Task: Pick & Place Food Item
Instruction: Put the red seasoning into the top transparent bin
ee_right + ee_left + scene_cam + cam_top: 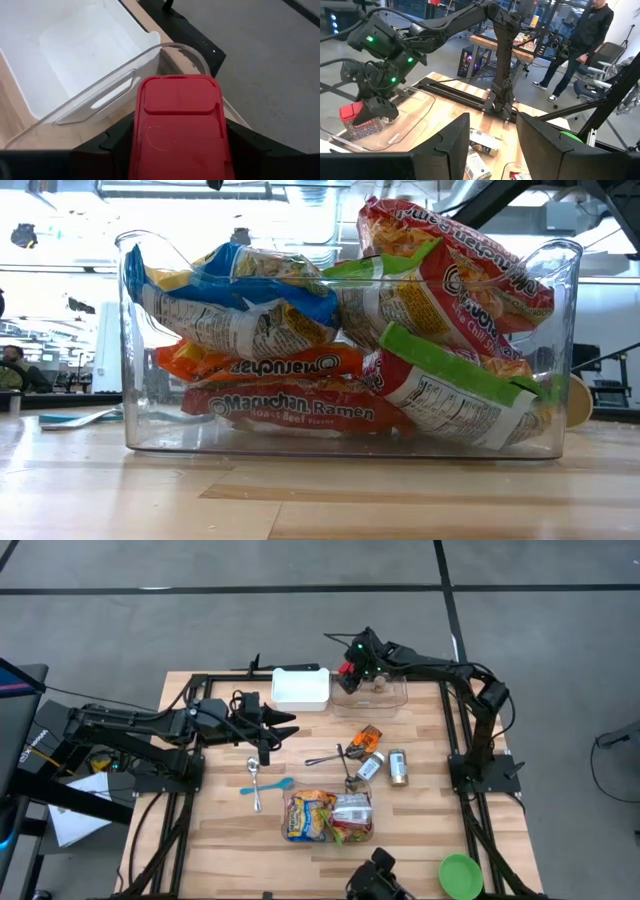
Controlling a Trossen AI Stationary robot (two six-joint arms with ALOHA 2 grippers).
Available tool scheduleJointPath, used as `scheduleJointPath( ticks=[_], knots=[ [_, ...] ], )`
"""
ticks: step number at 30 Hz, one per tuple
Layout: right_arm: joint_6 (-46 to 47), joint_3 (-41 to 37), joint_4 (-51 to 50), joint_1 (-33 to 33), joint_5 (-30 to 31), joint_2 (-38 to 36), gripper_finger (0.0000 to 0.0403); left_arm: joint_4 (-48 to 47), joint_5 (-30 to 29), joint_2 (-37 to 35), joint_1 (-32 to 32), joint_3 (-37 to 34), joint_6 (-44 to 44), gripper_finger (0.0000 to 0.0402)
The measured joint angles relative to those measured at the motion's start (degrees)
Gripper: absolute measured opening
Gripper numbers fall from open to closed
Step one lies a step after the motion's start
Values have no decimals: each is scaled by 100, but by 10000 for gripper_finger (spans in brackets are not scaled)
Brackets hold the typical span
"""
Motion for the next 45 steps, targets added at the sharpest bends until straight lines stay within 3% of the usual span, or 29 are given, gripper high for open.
scheduleJointPath(
  ticks=[7, 13, 20, 28, 45],
  knots=[
    [-1, -7, -44, 135, -124, 332, 203, 3, 0, 0, -2, 0, -15, 159],
    [-7, -8, 21, 174, -103, 482, 226, -7, -2, 0, -2, 0, -59, 159],
    [21, -4, 147, 172, -107, 600, 203, -38, -2, 0, -2, 0, -163, 159],
    [21, -4, 141, 176, -101, 608, 264, -73, -2, 0, -2, 0, -164, 159],
    [-128, -10, -220, 69, 47, 466, 270, -81, -4, 0, -2, 0, -165, 159]
  ],
)
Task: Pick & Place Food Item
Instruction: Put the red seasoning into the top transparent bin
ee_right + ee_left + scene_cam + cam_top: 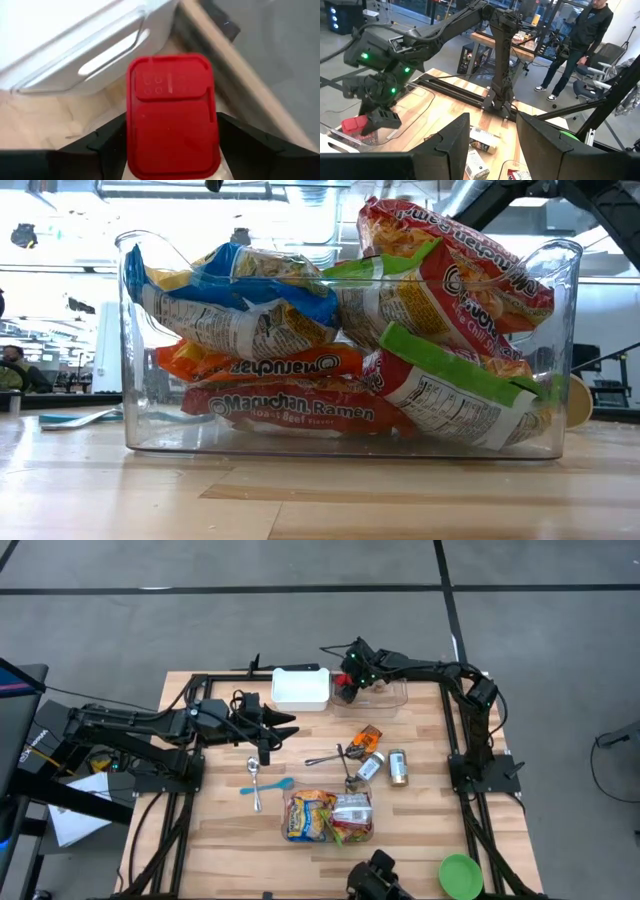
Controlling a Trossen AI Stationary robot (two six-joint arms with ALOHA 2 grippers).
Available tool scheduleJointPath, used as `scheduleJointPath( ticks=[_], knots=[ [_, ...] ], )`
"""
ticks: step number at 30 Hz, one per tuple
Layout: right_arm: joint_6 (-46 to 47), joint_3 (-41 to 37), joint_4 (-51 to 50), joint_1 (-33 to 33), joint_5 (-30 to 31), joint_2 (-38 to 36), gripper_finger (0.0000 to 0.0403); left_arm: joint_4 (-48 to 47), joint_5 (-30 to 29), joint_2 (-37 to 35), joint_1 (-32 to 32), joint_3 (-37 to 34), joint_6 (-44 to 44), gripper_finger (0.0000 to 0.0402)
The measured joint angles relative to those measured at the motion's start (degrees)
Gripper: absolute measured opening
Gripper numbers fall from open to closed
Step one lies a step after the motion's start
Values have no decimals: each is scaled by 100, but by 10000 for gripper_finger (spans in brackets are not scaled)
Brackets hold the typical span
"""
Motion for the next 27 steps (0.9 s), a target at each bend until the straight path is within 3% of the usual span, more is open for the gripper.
scheduleJointPath(
  ticks=[11, 27],
  knots=[
    [-47, 2, -382, 4, 92, -75, 270, 0, 0, 0, 0, 0, 1, 159],
    [-304, 2, -663, 29, 1048, -81, 270, 0, 2, 0, 0, 0, 3, 159]
  ],
)
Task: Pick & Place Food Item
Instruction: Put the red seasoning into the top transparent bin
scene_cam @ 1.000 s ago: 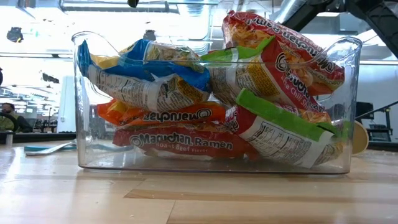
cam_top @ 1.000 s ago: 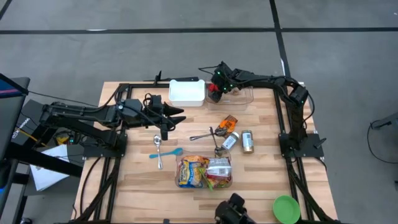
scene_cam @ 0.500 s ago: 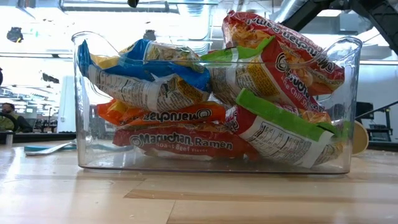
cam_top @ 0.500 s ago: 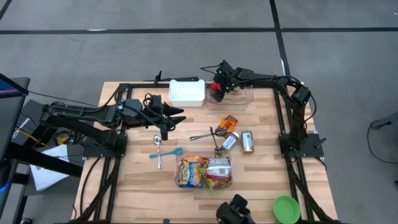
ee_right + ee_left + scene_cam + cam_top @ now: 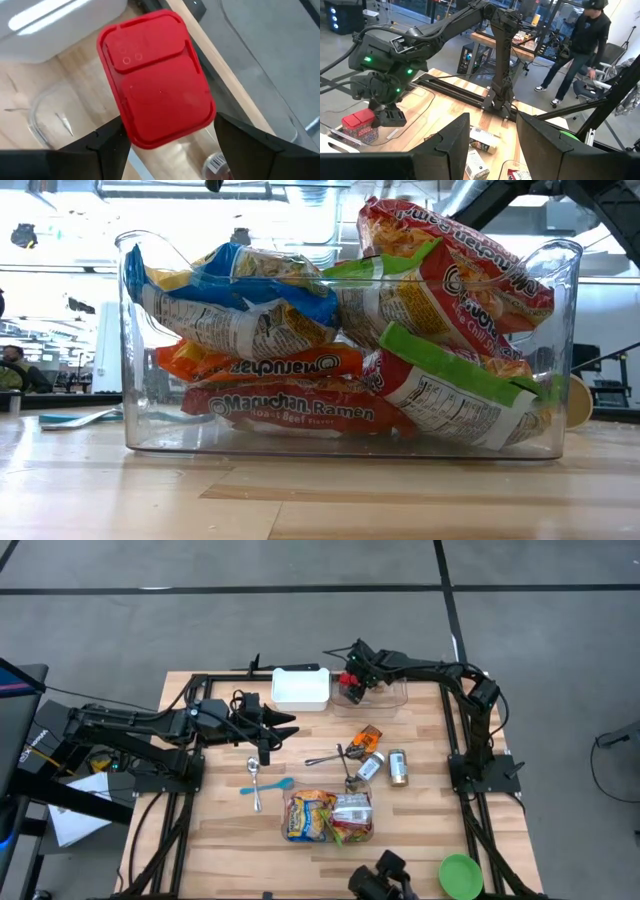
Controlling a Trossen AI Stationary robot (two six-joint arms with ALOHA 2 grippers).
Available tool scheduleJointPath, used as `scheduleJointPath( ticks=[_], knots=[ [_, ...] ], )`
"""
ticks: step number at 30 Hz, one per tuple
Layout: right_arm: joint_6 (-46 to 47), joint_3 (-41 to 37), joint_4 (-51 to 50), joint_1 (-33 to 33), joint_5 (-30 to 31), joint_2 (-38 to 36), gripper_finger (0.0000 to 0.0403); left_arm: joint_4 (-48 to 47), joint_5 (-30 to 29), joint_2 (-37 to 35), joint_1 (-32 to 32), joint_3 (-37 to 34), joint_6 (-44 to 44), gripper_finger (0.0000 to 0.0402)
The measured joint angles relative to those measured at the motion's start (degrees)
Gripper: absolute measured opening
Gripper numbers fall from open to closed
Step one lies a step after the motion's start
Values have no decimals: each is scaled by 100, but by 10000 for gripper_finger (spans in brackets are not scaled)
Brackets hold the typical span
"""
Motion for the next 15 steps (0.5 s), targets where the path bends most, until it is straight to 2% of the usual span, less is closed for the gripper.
scheduleJointPath(
  ticks=[5, 15],
  knots=[
    [72, 0, -175, 23, 197, 0, 270, 0, 0, 0, 0, 0, 0, 159],
    [867, 0, -475, 115, 511, -2, 270, 4, 0, 0, -45, 0, -2, 159]
  ],
)
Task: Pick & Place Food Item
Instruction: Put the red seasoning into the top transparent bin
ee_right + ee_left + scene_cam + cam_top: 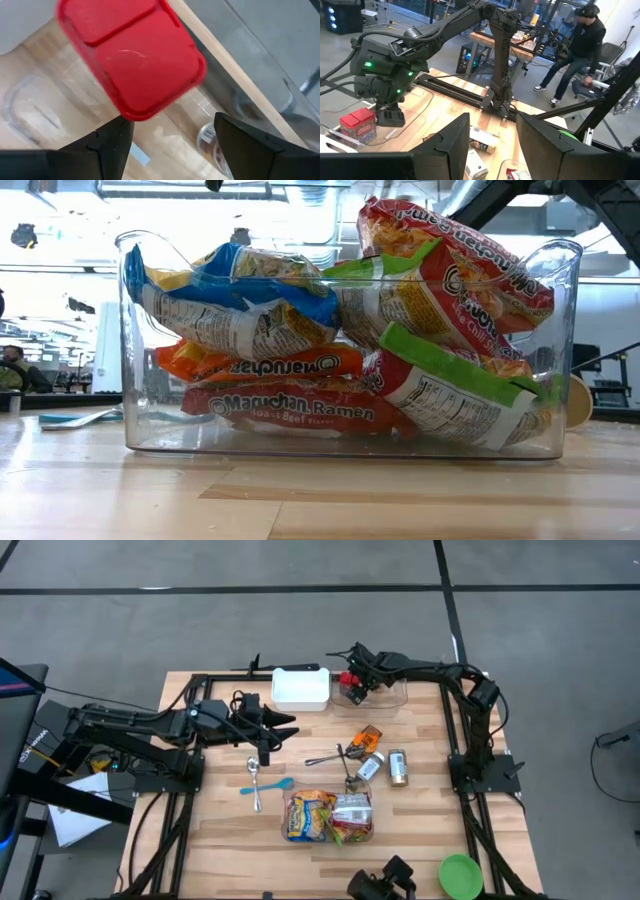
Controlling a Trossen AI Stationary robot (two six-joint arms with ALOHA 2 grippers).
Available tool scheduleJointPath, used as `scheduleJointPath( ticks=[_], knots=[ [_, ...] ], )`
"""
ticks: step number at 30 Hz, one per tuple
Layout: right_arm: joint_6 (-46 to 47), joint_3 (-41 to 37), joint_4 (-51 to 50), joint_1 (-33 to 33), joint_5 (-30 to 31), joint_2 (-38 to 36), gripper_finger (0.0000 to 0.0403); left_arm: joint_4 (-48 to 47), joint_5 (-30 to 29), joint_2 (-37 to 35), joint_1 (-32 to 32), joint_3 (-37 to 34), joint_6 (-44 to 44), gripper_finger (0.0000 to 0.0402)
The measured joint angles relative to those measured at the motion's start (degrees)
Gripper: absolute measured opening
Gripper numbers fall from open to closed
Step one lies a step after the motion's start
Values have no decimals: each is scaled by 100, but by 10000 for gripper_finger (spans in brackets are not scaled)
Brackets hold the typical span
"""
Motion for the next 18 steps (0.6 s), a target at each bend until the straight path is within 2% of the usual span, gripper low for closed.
scheduleJointPath(
  ticks=[7, 11, 18],
  knots=[
    [407, 0, -57, 99, 174, 0, 270, 0, 1, 0, -70, 0, -24, 159],
    [636, 0, -142, 153, 642, 0, 268, 0, 2, 0, -80, 0, -39, 159],
    [759, 0, -227, 143, 863, 0, 233, -2, 0, 0, -103, 0, -24, 159]
  ],
)
